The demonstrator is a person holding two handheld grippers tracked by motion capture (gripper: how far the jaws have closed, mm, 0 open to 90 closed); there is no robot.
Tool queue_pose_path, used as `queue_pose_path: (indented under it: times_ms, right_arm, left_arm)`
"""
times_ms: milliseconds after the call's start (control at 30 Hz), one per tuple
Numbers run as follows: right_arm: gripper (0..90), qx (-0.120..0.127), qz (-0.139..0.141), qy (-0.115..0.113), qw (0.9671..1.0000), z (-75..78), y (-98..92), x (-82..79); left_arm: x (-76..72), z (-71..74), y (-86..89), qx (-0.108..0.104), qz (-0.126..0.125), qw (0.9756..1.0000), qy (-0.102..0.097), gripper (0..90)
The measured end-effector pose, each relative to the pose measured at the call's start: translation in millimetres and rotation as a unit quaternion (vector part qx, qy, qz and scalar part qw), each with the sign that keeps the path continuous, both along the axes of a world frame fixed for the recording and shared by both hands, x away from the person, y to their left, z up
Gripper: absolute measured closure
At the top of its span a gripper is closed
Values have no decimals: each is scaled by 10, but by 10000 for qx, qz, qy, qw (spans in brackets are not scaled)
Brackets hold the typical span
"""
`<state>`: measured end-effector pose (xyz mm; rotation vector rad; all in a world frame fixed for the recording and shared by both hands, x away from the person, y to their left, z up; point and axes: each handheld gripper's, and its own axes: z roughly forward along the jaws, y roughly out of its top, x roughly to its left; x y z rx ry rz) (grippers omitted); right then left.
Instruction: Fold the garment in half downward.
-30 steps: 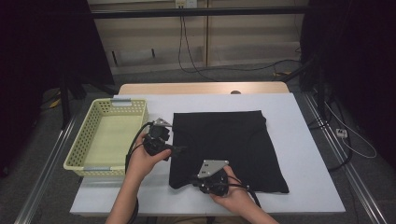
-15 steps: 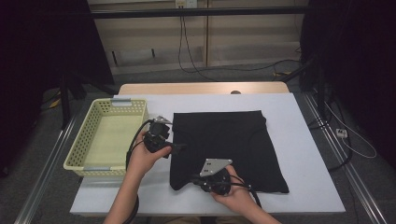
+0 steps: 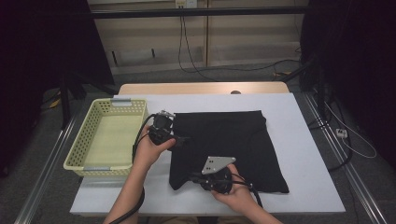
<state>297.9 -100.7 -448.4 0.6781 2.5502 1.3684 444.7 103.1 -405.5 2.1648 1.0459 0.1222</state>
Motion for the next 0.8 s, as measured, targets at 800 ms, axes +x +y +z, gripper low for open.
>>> queue_pose_path:
  times_ms: [800]
  right_arm:
    - [854,143,304,212,9992,21,-27,-73]
  left_arm:
    - [556,-296,55,-23,826,9965,87,91]
